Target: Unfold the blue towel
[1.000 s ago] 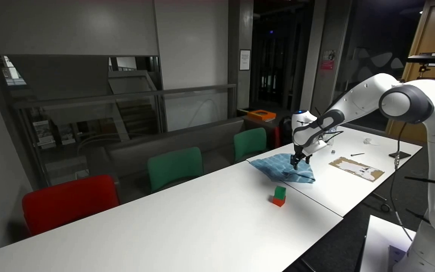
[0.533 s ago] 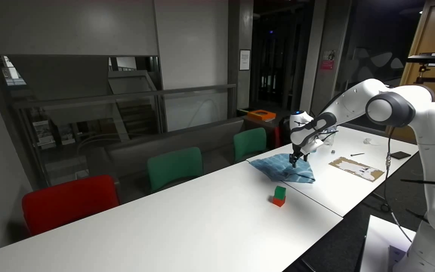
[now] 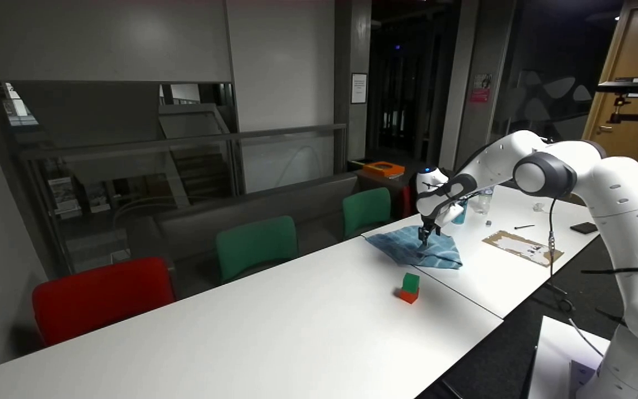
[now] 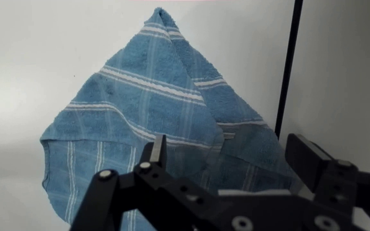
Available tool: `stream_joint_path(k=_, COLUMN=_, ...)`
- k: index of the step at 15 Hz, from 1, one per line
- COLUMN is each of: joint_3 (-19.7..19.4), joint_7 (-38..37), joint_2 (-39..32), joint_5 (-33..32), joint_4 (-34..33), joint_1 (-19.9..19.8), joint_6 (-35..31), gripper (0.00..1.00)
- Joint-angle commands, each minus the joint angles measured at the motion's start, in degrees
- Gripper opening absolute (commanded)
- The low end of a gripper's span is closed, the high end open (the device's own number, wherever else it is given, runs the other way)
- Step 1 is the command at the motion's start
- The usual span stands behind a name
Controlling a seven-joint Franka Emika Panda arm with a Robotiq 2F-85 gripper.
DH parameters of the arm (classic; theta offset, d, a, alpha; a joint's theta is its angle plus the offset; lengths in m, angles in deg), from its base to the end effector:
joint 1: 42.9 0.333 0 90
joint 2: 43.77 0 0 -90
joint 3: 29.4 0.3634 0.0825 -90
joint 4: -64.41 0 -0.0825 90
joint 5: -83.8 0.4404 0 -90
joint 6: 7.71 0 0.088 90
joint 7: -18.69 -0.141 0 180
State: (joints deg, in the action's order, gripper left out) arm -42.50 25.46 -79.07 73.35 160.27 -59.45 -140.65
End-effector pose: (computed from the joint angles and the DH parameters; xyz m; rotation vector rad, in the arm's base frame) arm 0.6630 -0.3668 0.2278 2.8555 -0.3348 -0.0644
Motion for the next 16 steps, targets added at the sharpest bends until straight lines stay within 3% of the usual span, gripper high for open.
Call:
stream_joint_path(k=1, joint_3=1.6, joint_7=5.1, joint_2=-4.9, joint_5=0.7, joint_4=-7.5, joint_1=-1.7, joint_6=3.2, gripper=1.00)
stream_joint_path(k=16, joint_3=2.4, joint_7=9.2, joint_2=-17.3, joint_5=1.1, joint_4=-24.6, joint_1=-4.7, joint_6=14.5, gripper=1.00)
